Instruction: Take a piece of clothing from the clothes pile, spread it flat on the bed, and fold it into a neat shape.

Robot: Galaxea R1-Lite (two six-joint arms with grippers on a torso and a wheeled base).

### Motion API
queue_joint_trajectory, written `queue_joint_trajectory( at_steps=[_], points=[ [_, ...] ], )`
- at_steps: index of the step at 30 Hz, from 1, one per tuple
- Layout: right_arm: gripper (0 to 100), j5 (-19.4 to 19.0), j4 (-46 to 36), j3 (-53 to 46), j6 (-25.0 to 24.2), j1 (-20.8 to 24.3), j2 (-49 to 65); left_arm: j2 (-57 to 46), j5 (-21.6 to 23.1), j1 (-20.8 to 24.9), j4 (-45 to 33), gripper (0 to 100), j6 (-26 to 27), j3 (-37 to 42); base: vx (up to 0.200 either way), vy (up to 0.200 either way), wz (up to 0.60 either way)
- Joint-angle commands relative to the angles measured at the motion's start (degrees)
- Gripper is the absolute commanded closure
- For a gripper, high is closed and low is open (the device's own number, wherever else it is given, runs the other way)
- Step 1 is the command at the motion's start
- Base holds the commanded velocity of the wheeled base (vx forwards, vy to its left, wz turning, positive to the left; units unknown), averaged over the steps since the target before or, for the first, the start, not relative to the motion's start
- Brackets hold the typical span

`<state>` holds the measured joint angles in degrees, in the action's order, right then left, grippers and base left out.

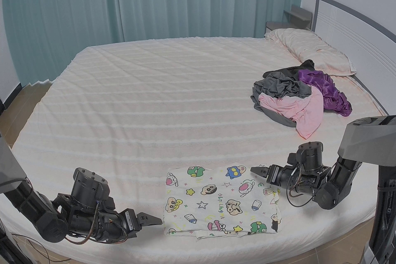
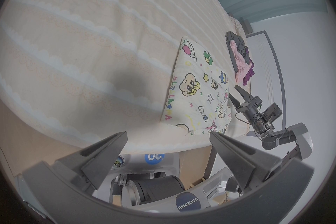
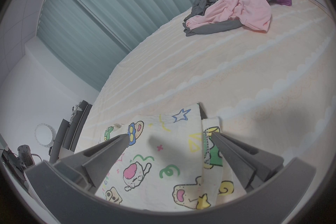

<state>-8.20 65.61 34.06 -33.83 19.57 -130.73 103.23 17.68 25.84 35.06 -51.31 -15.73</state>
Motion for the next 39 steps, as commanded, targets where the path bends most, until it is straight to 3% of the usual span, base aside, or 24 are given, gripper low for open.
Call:
queue_joint_trajectory(
  at_steps=[1,10,11,39],
  points=[
    [0,-0.1,0.0,1.3,0.0,0.0,-1.1,0.1,0.0,0.0,0.0,0,0.0,0.0,0.000,0.000,0.00],
    [0,-0.1,0.0,4.7,-2.9,-0.1,-3.7,0.0,0.0,0.0,0.0,0,0.0,0.1,0.000,0.000,0.00],
    [100,0.0,0.1,5.0,-3.6,-0.2,-4.0,0.0,0.0,0.0,0.0,0,0.0,0.1,0.000,0.000,0.00],
    [100,0.2,3.6,4.7,-8.4,-4.9,-4.6,0.0,0.0,0.0,0.0,0,-0.1,0.2,0.000,0.000,0.00]
  ],
)
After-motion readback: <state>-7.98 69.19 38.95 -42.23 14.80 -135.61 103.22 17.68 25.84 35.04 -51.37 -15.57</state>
